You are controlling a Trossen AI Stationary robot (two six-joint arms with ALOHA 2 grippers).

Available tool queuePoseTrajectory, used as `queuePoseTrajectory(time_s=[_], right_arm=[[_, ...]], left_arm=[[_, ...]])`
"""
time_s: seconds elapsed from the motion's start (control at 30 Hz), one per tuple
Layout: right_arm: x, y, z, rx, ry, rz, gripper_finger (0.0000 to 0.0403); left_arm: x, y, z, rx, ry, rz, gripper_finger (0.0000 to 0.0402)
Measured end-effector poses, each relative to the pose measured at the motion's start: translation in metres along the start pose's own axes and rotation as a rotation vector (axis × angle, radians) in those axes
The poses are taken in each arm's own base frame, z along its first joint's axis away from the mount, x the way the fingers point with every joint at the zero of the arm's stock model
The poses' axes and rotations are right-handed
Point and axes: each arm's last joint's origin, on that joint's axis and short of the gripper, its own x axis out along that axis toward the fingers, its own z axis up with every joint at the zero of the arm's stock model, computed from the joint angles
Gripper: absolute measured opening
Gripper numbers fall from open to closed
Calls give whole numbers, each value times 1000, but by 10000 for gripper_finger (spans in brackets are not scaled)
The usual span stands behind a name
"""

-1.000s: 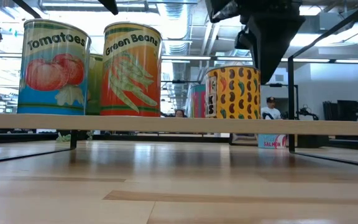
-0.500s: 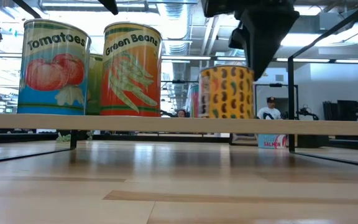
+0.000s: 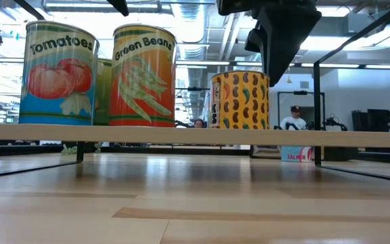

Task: Pick and place cans onto a shelf
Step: Put the yellow can on the shelf, then put the canned salmon on the shelf

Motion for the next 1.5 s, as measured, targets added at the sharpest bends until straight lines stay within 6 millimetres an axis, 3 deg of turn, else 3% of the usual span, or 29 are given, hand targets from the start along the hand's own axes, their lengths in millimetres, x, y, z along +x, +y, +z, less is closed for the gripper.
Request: queuePoseTrajectory(time_s=[0.2, 0.37, 0.53, 0.63, 0.73, 0.93, 1.07, 1.23, 1.5], right_arm=[[-6, -3, -7, 18, 83, -31, 72], [-41, -9, -7, -29, 149, -127, 72], [-81, -29, -5, -141, 126, -450, 72], [-116, -50, -11, -99, -16, -573, 72], [-150, -78, -28, 71, -124, -679, 72], [-186, -147, -66, 388, -244, -778, 72], [-182, -191, -90, 640, -212, -760, 72], [-150, -233, -111, 875, -90, -538, 72], [-88, -276, -99, 943, 2, -172, 72]], left_arm=[[0, 0, 0, 0, 1, -3, 57], [0, 0, 0, 8, 1, -6, 57], [0, 0, 0, 8, 1, -6, 57], [0, 0, 0, 3, 1, -6, 57], [1, -1, 1, -5, 3, -5, 57], [3, -3, 2, -11, 8, -8, 57], [4, -4, 3, -12, 12, -15, 57], [4, -4, 3, -20, 13, -26, 57], [4, -4, 3, -16, 13, -26, 57]])
